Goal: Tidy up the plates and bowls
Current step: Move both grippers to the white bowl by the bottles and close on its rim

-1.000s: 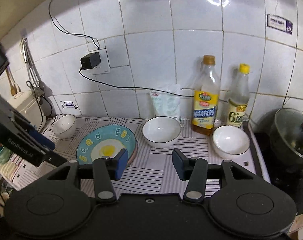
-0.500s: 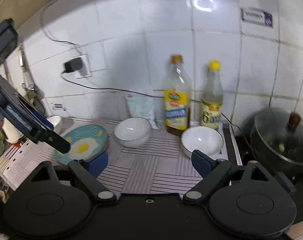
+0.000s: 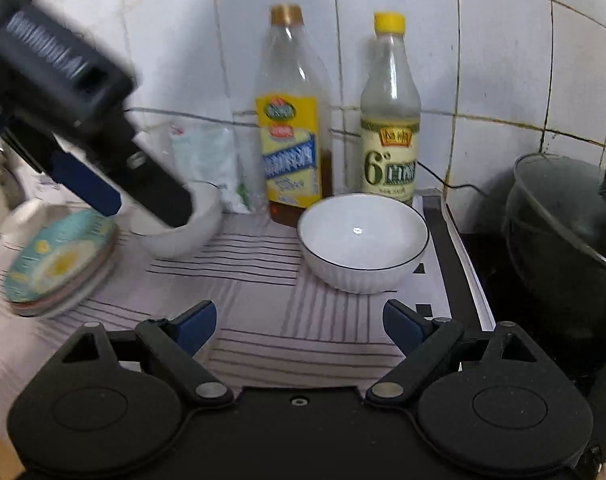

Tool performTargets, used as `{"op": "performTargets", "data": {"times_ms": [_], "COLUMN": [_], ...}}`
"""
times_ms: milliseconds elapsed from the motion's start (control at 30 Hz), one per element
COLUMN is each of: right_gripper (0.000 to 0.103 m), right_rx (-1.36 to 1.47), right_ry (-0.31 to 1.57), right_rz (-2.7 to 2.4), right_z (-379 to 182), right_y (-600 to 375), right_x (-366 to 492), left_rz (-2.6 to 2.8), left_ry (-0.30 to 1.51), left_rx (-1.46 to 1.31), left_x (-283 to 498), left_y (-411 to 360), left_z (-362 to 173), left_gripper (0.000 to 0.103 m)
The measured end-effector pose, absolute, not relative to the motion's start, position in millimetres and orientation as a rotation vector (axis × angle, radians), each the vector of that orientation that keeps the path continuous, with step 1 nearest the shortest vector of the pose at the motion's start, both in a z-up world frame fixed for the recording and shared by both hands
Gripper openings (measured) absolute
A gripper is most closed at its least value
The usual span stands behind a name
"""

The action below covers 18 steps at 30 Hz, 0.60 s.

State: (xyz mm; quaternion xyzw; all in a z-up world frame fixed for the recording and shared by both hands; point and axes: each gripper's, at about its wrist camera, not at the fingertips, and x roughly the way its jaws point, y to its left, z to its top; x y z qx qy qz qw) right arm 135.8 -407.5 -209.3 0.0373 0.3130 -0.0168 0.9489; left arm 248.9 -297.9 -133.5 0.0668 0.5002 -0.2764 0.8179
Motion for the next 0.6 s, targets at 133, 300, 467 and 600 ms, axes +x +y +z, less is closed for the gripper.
{"op": "performTargets", "data": {"times_ms": [133, 300, 467, 600], "right_gripper": [0.093, 0.093, 0.093, 0.098], "right_rx": [0.07, 0.123, 0.127, 0.126], "right_ry": [0.658, 0.679, 0.682, 0.683], "right_rz": [-0.083, -0.143, -0.175, -0.161], "right_z": [-230, -245, -251, -254], "right_y": [-415, -432, -438, -443], "right_x": [165, 193, 209, 217], "left_rz": [-0.586, -0.576, -0.56, -0.565], "left_ry": [1.053, 1.065, 1.094, 1.103], "left_rx": [0.101, 0.119, 0.077, 0.058], "left_x": [272, 294, 315, 325], "left_y": [-320, -350, -366, -372], "left_z": [-158, -191, -213, -221], "left_gripper": [0.08, 0.075, 0.064, 0.046]}}
